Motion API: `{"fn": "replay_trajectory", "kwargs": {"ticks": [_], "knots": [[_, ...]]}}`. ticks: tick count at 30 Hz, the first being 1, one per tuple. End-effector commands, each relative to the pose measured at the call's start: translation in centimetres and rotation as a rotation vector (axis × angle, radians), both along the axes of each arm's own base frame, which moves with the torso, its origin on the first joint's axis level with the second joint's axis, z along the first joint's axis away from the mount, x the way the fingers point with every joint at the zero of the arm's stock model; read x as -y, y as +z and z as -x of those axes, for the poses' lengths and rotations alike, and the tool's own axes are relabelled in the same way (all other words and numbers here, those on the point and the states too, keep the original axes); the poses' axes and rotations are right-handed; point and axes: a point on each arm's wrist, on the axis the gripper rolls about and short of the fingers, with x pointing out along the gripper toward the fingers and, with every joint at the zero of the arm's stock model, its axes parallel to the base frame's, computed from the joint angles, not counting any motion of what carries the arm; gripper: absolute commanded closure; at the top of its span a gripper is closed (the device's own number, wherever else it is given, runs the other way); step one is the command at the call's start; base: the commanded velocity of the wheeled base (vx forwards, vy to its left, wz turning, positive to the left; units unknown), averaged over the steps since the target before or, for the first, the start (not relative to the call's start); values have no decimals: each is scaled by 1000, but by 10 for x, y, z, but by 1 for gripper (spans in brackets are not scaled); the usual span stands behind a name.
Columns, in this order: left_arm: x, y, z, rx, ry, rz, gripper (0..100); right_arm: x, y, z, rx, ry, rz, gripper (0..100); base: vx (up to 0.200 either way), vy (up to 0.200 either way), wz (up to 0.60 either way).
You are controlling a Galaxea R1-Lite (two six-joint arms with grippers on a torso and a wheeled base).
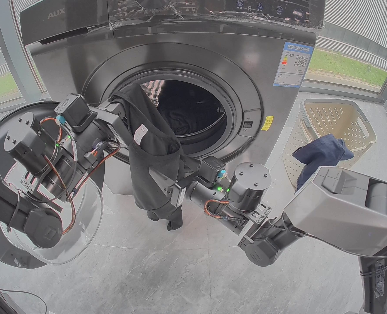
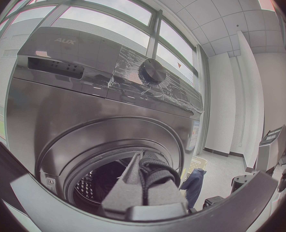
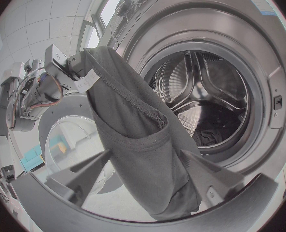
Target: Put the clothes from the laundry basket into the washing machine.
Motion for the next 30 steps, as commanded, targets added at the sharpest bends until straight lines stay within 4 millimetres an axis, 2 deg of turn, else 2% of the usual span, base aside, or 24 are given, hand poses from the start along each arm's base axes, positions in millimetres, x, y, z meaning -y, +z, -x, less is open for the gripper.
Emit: {"fn": "replay_trajectory", "kwargs": {"ticks": [1,6,9,17,18,20,21,24,26,30], "knots": [[2,-1,1,-5,-6,-2,100,-14,-14,-17,25,9,-12,100,0,0,0],[1,-2,0,-7,-3,-3,100,-13,-8,-15,34,10,-22,100,0,0,0],[-1,-3,-1,-11,2,-3,100,-5,4,-6,33,8,-24,100,0,0,0],[-17,-7,-12,-26,67,-8,100,43,42,27,11,-29,4,100,0,0,0],[-22,-9,-16,-33,90,-10,100,62,58,36,22,-49,-5,100,0,0,0],[-26,-9,-18,-34,102,-10,100,75,69,43,30,-64,-12,100,0,0,0],[-26,-9,-18,-34,102,-10,100,75,69,43,30,-64,-12,100,0,0,0],[-25,-12,-15,-54,94,-19,100,96,103,56,83,-82,-71,100,0,0,0],[-24,-12,-12,-60,91,-21,100,101,115,56,113,-99,-113,100,0,0,0],[-23,-14,-3,-73,76,-27,100,114,120,51,147,-149,-169,100,0,0,0]]}}
